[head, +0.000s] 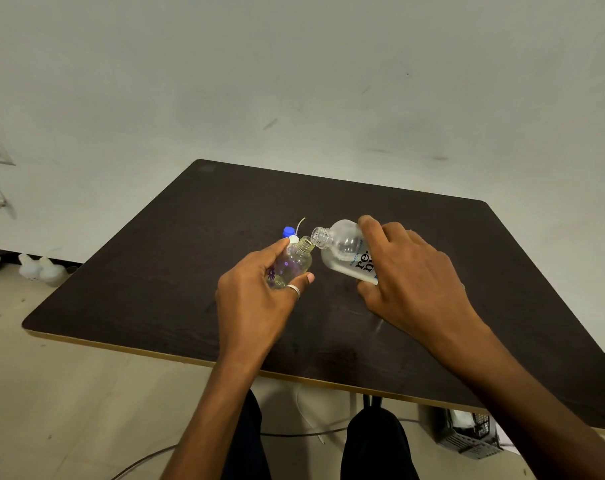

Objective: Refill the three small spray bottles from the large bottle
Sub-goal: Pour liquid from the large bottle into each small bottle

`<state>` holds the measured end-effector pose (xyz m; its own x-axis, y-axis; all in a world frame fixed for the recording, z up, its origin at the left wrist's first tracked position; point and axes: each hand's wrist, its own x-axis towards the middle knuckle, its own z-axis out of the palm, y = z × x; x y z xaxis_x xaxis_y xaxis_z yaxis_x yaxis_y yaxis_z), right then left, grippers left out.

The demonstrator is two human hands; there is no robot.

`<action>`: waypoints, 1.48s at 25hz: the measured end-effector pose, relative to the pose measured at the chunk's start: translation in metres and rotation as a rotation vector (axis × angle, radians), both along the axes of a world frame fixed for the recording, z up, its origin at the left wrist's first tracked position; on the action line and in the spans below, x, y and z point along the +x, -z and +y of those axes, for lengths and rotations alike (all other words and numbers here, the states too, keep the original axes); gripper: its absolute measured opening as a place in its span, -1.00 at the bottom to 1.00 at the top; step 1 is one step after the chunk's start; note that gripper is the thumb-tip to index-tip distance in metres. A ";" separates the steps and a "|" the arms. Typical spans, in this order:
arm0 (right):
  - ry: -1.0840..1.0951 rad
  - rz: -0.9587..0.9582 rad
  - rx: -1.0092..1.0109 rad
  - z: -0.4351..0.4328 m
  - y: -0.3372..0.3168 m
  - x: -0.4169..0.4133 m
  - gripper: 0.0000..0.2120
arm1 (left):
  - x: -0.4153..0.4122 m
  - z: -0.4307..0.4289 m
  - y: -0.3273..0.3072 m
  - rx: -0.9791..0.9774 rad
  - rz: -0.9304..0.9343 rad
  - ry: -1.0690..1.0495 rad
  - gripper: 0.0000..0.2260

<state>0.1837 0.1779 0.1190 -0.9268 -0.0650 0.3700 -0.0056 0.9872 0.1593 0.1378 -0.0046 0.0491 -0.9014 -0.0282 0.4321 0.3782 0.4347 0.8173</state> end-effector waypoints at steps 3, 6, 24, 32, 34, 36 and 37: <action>0.002 0.001 0.018 0.001 -0.001 0.000 -0.29 | 0.000 0.001 0.000 0.005 -0.001 -0.001 -0.44; -0.002 -0.005 0.019 0.001 -0.002 -0.001 -0.29 | -0.001 0.001 0.001 0.003 -0.002 0.002 -0.43; -0.021 -0.016 0.016 0.003 -0.005 -0.004 -0.27 | 0.000 0.003 0.001 0.021 -0.018 -0.004 -0.44; -0.019 -0.010 0.045 0.005 -0.006 -0.005 -0.29 | -0.001 0.005 0.004 0.017 -0.015 -0.008 -0.43; -0.012 -0.014 0.041 0.006 -0.006 -0.005 -0.29 | -0.001 0.006 0.004 0.014 -0.007 -0.011 -0.44; -0.009 -0.016 0.039 0.006 -0.006 -0.005 -0.29 | -0.001 0.007 0.004 0.018 -0.006 -0.014 -0.44; -0.008 -0.016 0.040 0.006 -0.006 -0.005 -0.29 | -0.001 0.007 0.004 0.020 -0.008 -0.015 -0.44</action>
